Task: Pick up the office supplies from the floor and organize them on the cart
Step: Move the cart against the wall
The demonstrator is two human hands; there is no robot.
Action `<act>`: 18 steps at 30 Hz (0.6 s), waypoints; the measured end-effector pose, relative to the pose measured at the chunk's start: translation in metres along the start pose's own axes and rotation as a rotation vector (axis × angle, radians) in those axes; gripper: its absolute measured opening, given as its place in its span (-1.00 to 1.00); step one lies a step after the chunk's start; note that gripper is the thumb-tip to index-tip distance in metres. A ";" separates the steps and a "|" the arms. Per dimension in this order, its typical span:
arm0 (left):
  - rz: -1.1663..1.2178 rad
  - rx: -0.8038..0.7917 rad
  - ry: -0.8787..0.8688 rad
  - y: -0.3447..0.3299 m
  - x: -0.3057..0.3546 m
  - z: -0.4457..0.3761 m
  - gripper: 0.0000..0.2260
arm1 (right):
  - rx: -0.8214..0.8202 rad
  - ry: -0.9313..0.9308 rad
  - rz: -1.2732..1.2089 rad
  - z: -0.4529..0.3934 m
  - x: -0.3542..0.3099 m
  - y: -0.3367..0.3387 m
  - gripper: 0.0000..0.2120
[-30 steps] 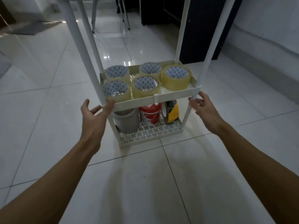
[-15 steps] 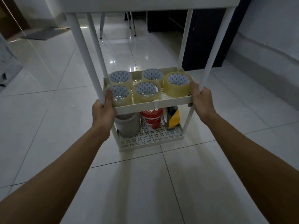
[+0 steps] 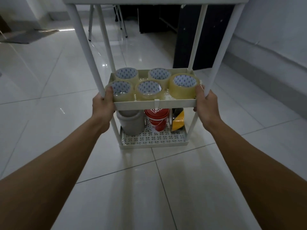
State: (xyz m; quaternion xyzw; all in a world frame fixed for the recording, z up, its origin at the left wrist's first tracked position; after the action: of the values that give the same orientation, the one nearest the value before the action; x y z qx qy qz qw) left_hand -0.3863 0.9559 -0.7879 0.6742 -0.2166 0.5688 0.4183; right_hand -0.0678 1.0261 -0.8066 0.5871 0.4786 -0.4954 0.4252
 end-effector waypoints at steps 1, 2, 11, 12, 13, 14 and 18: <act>-0.002 -0.007 -0.003 -0.007 0.003 0.000 -0.56 | 0.011 -0.001 0.004 -0.001 -0.001 0.006 -0.62; -0.004 -0.016 -0.003 -0.014 0.005 -0.001 -0.56 | 0.021 -0.003 0.011 -0.003 -0.001 0.012 -0.62; -0.012 -0.073 -0.021 -0.081 0.028 0.001 -0.70 | 0.117 -0.012 -0.035 -0.016 0.000 0.069 -0.60; -0.018 -0.074 -0.024 -0.088 0.030 0.001 -0.69 | 0.130 -0.014 -0.041 -0.017 0.001 0.076 -0.60; -0.017 -0.074 -0.028 -0.096 0.032 0.002 -0.69 | 0.144 -0.016 -0.045 -0.018 0.002 0.084 -0.61; -0.009 -0.075 -0.037 -0.105 0.034 0.002 -0.69 | 0.156 -0.013 -0.052 -0.019 0.003 0.092 -0.61; 0.006 -0.080 -0.078 -0.138 0.043 0.003 -0.69 | 0.202 -0.011 -0.063 -0.028 0.005 0.120 -0.62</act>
State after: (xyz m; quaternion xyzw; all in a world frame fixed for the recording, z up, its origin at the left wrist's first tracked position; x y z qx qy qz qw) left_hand -0.2673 1.0385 -0.7915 0.6781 -0.2572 0.5341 0.4344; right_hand 0.0555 1.0320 -0.8048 0.6090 0.4421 -0.5575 0.3505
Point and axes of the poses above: each hand's wrist, its own z-axis away from the middle knuckle, its own y-axis out of the back of the hand, x = y × z, the point moved 5 cm from there along -z, towards the middle knuckle, and after that the axes turned 9 degrees about -z, right-handed, at the moved point
